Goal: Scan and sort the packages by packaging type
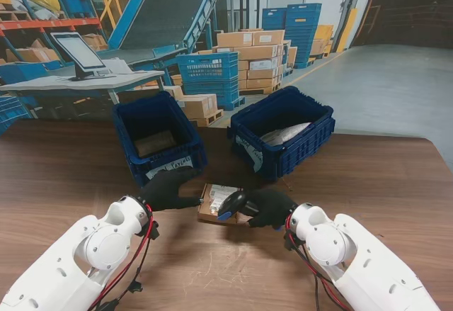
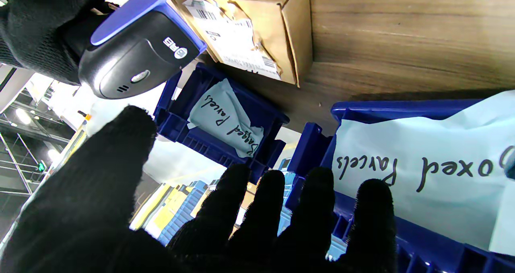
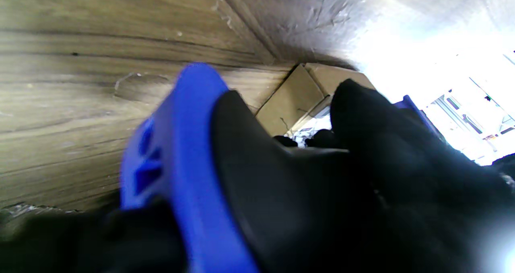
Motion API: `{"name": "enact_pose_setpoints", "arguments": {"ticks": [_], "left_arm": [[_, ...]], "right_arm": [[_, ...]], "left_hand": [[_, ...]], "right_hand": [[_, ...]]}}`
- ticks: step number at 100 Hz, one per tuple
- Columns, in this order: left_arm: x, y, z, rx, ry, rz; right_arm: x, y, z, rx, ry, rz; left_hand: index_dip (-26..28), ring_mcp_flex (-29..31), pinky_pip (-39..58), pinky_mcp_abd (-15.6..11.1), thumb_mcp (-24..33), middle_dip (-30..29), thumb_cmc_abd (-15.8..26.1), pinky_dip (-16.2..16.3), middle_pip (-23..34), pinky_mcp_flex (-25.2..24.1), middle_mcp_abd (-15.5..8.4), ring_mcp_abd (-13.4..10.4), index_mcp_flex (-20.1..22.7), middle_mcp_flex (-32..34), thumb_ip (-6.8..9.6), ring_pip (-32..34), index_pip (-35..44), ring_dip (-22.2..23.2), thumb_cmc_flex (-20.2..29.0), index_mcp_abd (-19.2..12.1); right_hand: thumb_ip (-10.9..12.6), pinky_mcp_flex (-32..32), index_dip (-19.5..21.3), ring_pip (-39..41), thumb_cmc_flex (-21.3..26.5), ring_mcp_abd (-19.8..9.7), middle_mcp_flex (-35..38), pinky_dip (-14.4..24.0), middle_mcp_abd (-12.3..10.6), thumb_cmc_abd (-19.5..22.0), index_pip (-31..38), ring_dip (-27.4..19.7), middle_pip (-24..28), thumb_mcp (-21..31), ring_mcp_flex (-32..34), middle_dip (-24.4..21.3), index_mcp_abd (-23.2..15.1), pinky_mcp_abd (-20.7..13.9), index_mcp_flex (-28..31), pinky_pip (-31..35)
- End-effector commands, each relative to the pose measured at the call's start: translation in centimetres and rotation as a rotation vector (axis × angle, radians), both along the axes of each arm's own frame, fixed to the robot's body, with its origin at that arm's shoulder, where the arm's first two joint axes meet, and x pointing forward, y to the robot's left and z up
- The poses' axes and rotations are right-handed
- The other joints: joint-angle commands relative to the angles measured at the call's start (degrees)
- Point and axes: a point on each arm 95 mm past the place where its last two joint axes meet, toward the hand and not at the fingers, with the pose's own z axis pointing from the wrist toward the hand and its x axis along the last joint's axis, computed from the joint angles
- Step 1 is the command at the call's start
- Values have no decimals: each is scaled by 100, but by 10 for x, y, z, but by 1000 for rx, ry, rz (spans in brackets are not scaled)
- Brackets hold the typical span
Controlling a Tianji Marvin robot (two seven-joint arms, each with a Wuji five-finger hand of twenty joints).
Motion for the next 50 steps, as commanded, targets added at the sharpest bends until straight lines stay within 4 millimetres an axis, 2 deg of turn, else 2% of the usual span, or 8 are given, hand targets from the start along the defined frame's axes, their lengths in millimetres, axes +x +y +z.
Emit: {"name": "enact_pose_setpoints", "arguments": {"ticks": [1,34,50], "left_arm": [[-3,-3,-2,1,16,-16],[-3,-4,-3,8,20,-23],[-1,-5,-4,30,22,-27]], "right_arm": [[-1,6,0,7,10,8],[-1,5,1,8,9,4],[-3,4,7,14,0,-9]], "left_hand": [[70,43,152,-64,-164,-18,198,-60,1,-31,35,52,112,-1,-18,72,15,-38,59,-6],[71,34,141,-70,-173,-19,207,-71,-6,-50,39,53,112,-6,-15,69,14,-42,69,2],[69,-15,68,-74,-185,-29,214,-112,-32,-97,54,62,94,-43,-16,43,6,-55,55,4]], "right_hand": [[-23,35,6,358,404,-582,73,-2,173,161,60,159,149,278,435,40,-307,-11,-5,92],[-26,24,-1,356,402,-583,71,-10,171,164,64,152,154,270,429,37,-304,-8,-10,91],[-25,23,-1,356,399,-585,74,-13,164,166,67,150,154,271,431,34,-311,-12,-8,89]]}}
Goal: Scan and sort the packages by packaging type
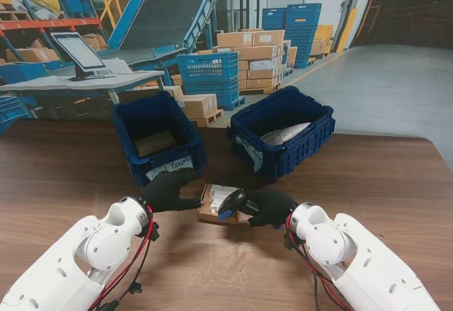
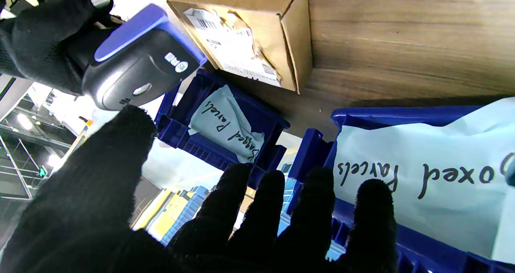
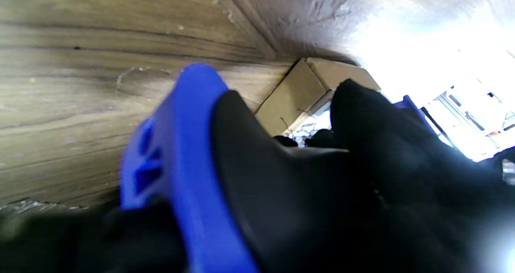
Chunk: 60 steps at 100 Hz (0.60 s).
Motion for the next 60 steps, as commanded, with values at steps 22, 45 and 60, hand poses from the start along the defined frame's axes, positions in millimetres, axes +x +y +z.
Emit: {"name": "enact_pose_setpoints", "arguments": {"ticks": [22,45,60], "left_arm": [[3,-9,-3,67,8,-33],[7,-17,-4,117,-3,-55],[10,-22,-4,163,-1,-79]], "right_arm": [[-13,-2,25,27,-18,-49],[-27,-13,49,67,-34,-125],[-36,-20,64,128,-27,-190]], "left_hand": [[50,-120,-24,-71,-182,-54,269,-133,-105,-124,46,62,-52,-160,-15,-30,-49,-109,26,-11],[13,-276,-120,-84,-264,-88,307,-157,-217,-185,54,74,-264,-343,-11,-112,-126,-177,-34,25],[-31,-483,-239,-114,-362,-154,360,-192,-396,-257,75,76,-503,-631,-17,-222,-209,-267,-102,60]], "right_hand": [[-24,23,-5,354,410,-577,71,-10,166,167,65,148,153,268,422,35,-306,-5,-12,90],[-25,21,-5,354,417,-575,71,-12,166,162,65,147,153,258,422,35,-307,-4,-12,89],[-24,0,-8,352,437,-552,70,-13,168,159,65,146,152,245,409,34,-302,4,-10,83]]}}
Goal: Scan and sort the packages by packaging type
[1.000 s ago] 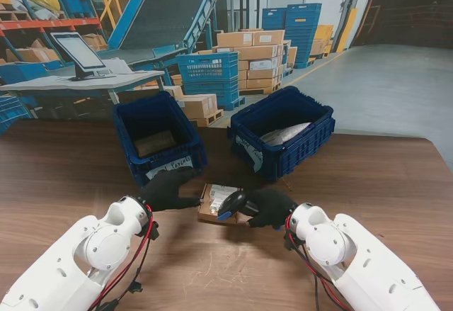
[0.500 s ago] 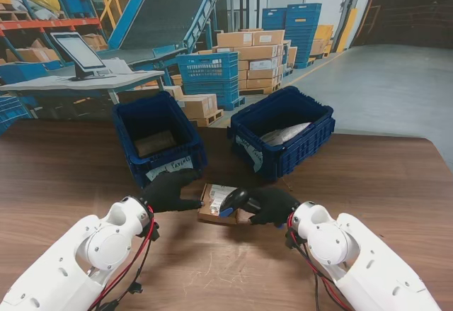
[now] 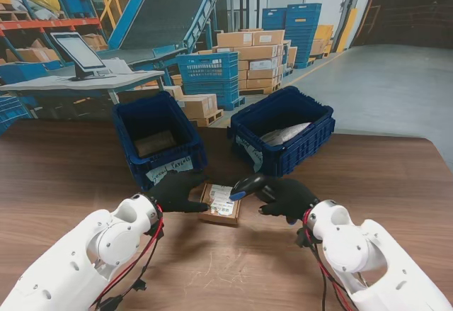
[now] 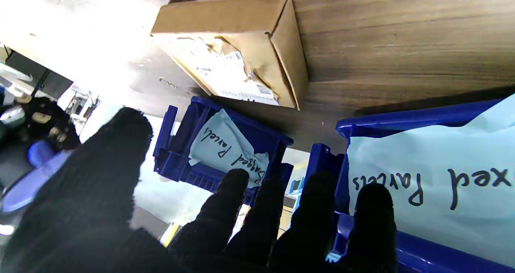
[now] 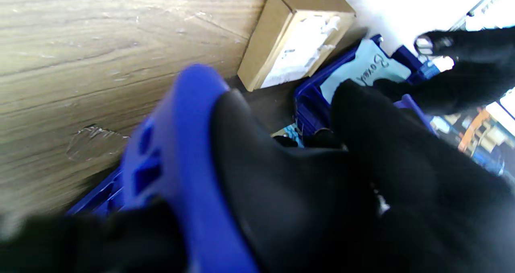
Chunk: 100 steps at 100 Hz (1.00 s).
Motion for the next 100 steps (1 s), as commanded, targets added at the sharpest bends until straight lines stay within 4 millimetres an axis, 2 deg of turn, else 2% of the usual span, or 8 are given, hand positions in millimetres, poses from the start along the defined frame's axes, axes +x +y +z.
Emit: {"name": "enact_pose_setpoints", "arguments": {"ticks": [1,22,46,56,61,100], "left_arm": [[2,-4,1,24,14,-17],[6,-12,-1,88,38,-54],[14,-21,-8,183,56,-96],[18,-23,-13,198,78,-103],[20,-24,-15,201,91,-104],[25,-39,-27,274,150,-124]], "right_arm": [[-5,2,6,24,1,-7],[-17,-8,25,85,-4,-90],[-29,-17,38,127,-17,-159],[-32,-19,39,136,-19,-167],[-33,-20,40,135,-20,-167],[-36,-23,34,156,-3,-158]], "left_hand": [[-47,-288,-168,-104,-158,-103,235,-82,-171,-123,67,77,-253,-299,-18,-219,-131,-111,-96,65],[-145,-711,-461,-154,-391,-253,315,-160,-563,-252,110,79,-694,-713,-13,-396,-265,-311,-163,135],[-250,-953,-675,-182,-618,-298,361,-196,-687,-312,102,51,-1082,-1043,-44,-479,-405,-433,-328,303],[-304,-1039,-742,-199,-753,-320,383,-199,-713,-330,95,43,-1256,-1177,-64,-506,-452,-478,-349,375],[-411,-1093,-853,-202,-1052,-362,457,-161,-697,-322,104,38,-1361,-1257,-45,-497,-429,-557,-234,424],[-494,-1285,-961,-213,-1261,-468,518,-158,-792,-400,156,59,-1565,-1465,-32,-575,-472,-620,-227,502]], "right_hand": [[-25,-1,-7,352,434,-551,71,-11,168,160,64,146,152,242,408,34,-302,8,-10,83],[-23,-10,-13,356,455,-529,72,-5,193,164,59,149,140,221,405,30,-286,23,-1,84],[-14,-33,-17,358,484,-516,75,7,208,164,53,154,132,197,400,31,-269,50,7,89],[-13,-43,-17,358,492,-511,75,11,213,165,53,155,129,184,399,32,-269,46,8,88],[-12,-41,-16,359,491,-508,75,12,214,164,52,156,128,180,398,33,-269,43,8,90],[-7,-35,-17,355,496,-505,76,17,221,163,48,162,121,168,392,37,-262,45,13,89]]}}
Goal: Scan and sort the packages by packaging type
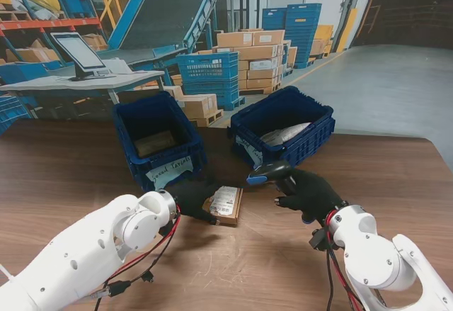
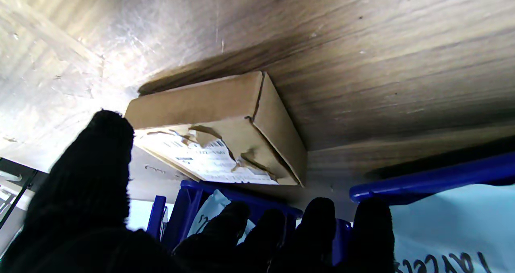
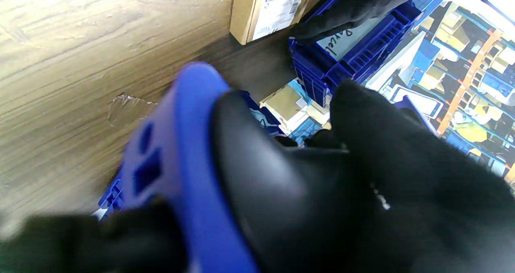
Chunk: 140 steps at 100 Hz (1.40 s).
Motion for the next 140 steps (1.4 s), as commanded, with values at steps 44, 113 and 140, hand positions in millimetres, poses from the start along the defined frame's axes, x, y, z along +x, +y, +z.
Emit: {"name": "enact_pose_setpoints", "arguments": {"ticks": [44,113,140], "left_arm": [[7,-32,-7,49,59,-7],[-4,-34,8,0,-1,-22],[5,-41,7,57,-45,-36]], "right_arm": [[-7,-2,-8,28,33,29],[-8,-1,-8,40,29,35],[-9,0,-8,42,32,39]], "left_hand": [[-153,-348,-279,-76,-358,-161,266,-31,-98,-117,102,47,-124,-208,-9,-151,-85,-144,-68,166],[-88,-170,-238,-47,-258,-117,175,-8,-48,-65,48,15,170,72,-11,-88,-31,-109,-20,2],[-113,-378,-358,-62,-312,-135,217,-77,-108,-153,37,-38,-87,-145,-22,-202,-106,-181,-91,48]], "right_hand": [[-2,1,-5,352,505,-503,76,25,225,162,46,172,117,160,387,39,-262,3,13,87],[2,-5,-4,353,511,-488,78,34,246,160,45,178,106,152,385,43,-262,10,13,84],[6,3,-4,353,514,-490,79,34,246,157,45,179,105,156,389,44,-262,3,13,84]]}}
